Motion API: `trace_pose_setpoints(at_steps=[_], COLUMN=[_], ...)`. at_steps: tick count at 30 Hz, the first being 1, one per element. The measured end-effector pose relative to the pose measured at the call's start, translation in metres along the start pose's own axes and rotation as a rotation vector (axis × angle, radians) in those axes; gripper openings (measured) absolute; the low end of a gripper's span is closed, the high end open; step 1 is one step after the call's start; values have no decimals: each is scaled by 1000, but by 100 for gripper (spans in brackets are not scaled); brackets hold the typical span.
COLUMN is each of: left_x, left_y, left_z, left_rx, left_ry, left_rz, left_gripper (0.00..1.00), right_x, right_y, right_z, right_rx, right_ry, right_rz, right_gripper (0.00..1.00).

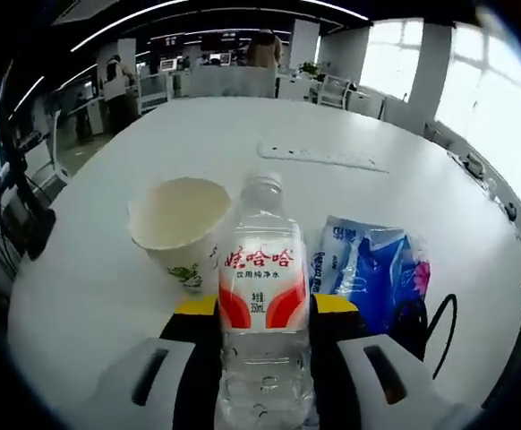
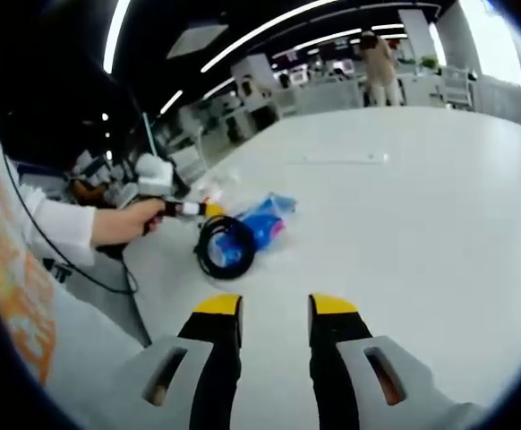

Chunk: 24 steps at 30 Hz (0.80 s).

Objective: Arrange the tabletop items into an orderly group along one side of the table until the central work area is clear of visible clutter.

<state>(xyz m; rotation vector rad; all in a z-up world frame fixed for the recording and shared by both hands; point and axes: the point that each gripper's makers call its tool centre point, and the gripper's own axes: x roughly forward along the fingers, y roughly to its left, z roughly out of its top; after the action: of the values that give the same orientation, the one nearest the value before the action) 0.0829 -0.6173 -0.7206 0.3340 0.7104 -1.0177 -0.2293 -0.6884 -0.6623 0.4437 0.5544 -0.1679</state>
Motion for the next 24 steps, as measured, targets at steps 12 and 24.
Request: trace_pose_setpoints(at_steps=[12, 24], left_x=[-44, -124], left_y=[-22, -53], left_z=[46, 99], left_rx=[129, 151], left_ry=[-164, -406], left_rz=[-41, -109], left_gripper=[36, 37], right_x=[-7, -9], right_y=[5, 24], right_z=[5, 13], right_rx=[4, 45], right_ry=[-41, -90], right_rz=[1, 43], right_gripper=[27, 27])
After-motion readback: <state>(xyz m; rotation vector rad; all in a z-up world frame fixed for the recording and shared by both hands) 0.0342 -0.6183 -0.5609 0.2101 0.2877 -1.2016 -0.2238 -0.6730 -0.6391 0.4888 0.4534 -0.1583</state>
